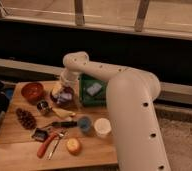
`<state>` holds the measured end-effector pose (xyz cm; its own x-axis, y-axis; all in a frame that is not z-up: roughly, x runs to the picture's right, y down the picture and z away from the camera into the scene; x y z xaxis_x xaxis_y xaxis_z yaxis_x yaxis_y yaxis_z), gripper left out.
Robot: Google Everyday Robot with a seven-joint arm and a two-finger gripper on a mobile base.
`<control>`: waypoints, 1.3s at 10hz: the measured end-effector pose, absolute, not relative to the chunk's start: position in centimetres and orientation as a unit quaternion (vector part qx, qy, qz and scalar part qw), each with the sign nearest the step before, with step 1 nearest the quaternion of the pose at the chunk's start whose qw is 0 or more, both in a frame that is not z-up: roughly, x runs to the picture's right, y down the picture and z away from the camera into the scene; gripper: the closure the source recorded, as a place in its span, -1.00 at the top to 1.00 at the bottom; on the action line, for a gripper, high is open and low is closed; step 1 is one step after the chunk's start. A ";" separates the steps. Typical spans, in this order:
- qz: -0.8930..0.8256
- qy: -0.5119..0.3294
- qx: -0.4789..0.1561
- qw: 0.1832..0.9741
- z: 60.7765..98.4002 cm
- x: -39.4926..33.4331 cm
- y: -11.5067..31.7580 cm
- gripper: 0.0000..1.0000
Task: Place towel in red bowl
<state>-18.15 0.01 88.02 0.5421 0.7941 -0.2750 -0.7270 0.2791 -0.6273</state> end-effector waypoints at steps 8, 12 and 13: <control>0.469 -0.044 -0.406 0.784 91.1 -19.7 2.5 0.60; 0.476 -0.041 -0.407 0.778 92.2 -19.4 3.1 0.21; 0.479 -0.041 -0.406 0.777 92.3 -19.2 3.1 -0.01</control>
